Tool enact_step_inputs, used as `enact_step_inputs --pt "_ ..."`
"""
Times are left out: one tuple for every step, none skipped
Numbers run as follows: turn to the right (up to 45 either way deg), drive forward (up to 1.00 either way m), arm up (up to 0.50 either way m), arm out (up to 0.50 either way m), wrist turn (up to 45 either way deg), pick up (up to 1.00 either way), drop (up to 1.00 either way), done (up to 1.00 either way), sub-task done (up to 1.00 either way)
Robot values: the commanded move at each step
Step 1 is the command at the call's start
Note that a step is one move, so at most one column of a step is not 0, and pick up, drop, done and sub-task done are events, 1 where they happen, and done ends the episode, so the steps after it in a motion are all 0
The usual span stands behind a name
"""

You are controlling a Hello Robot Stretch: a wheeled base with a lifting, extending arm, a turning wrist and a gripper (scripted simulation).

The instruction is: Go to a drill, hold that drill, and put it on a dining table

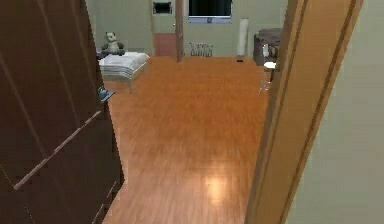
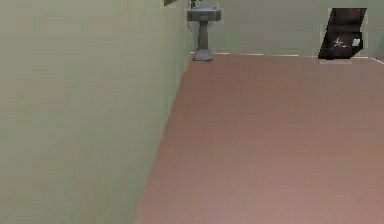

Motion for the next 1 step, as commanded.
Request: enact_step_inputs --pt "-3.0 0.0 0.0 0.0 0.0 0.0 0.0 0.0 0.0"
